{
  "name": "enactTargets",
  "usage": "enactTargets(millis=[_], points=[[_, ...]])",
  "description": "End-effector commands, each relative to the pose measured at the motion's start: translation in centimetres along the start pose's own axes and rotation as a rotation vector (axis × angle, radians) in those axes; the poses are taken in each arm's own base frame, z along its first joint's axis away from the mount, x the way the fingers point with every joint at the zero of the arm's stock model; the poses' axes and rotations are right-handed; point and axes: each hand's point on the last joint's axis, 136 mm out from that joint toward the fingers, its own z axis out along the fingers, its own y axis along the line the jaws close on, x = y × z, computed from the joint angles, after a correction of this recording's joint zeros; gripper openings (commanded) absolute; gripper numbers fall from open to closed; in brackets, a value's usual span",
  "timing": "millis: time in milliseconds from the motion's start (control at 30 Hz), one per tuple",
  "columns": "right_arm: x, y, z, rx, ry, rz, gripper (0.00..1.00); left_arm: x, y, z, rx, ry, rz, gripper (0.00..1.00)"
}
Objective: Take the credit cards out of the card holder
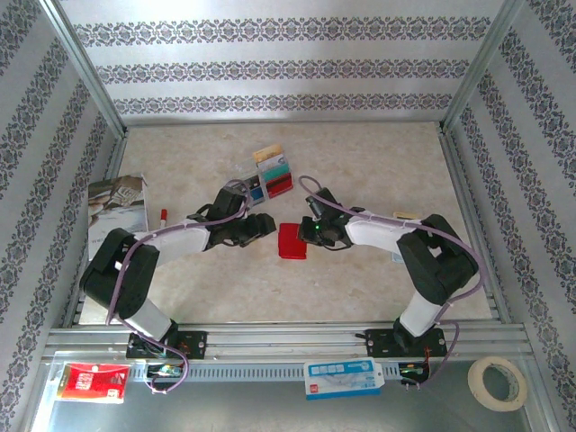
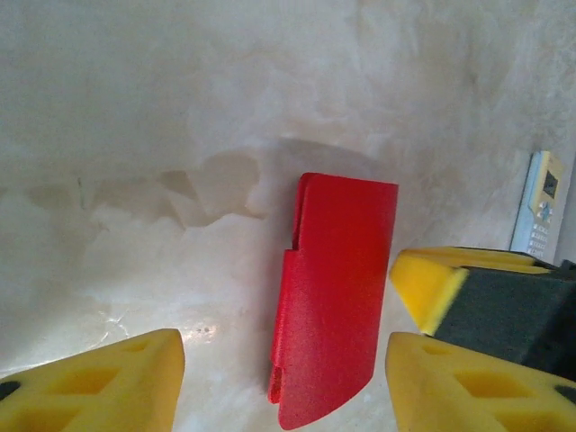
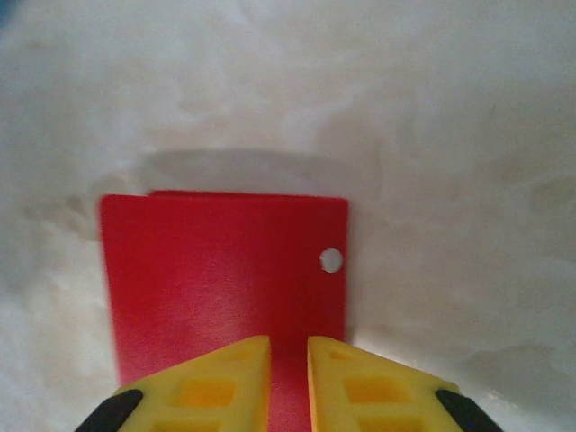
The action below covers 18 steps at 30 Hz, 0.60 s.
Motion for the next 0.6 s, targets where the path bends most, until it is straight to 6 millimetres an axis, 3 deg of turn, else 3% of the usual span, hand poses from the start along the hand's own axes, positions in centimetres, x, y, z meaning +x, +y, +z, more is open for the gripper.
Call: enactTargets(millis=[0,333,567], points=[[1.1,-0.6,0.8,0.02,0.055,-0.005,0.18,0.9,-0.9,0.6,0.044,0.052,0.001,0.57],[2.4,-2.4,2.3,0.075,0.103,0.03,0.17,2.0,-1.8,3.1,0.083,0.132,0.006,0.51],[2.4,-3.1,2.2,0.091,0.095,0.036,0.17,2.4,-1.9,4.1,0.096,0.167,0.015,0.33]])
